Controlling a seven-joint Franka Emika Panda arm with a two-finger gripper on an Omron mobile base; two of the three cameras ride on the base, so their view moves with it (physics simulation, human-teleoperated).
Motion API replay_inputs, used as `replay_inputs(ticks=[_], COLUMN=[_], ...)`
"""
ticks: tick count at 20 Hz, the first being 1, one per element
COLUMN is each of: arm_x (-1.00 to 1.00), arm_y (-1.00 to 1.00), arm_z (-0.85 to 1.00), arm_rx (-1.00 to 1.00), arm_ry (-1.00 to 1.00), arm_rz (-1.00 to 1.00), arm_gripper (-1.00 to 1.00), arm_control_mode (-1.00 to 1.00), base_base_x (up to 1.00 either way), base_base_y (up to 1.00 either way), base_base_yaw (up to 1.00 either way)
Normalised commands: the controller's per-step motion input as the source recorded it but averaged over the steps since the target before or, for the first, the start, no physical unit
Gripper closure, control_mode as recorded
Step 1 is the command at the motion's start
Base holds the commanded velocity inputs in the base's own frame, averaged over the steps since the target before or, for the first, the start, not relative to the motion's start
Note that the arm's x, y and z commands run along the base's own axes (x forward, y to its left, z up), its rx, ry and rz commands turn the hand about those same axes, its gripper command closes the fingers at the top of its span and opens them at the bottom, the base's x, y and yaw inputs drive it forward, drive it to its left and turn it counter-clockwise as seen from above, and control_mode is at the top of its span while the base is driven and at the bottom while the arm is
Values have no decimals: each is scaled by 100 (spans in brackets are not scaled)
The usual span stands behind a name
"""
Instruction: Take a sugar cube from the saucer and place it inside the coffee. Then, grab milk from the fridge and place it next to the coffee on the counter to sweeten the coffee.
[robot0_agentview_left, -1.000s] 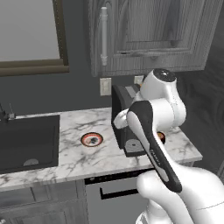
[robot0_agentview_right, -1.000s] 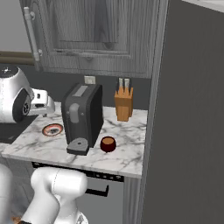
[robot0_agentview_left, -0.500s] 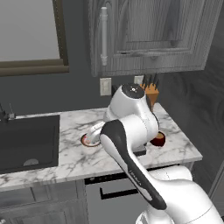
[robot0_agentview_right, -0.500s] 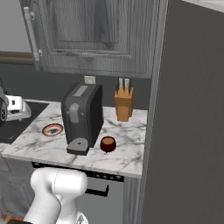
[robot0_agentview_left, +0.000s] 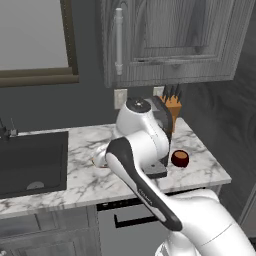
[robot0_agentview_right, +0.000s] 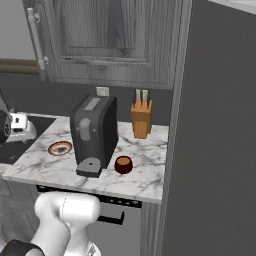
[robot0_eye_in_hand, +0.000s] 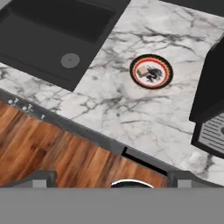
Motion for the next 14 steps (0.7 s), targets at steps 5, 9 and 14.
replay_inputs(ticks=[5,9,14], arm_x=[14,32,43], arm_y=[0,0,0], arm_z=[-23,-25,-25], arm_rx=[0,0,0], arm_ry=[9,3,1], arm_rz=[-19,-28,-38], arm_gripper=[-100,-100,-100], arm_control_mode=[-100,-100,-100], base_base_x=[0,0,0], base_base_y=[0,0,0], base_base_yaw=[0,0,0])
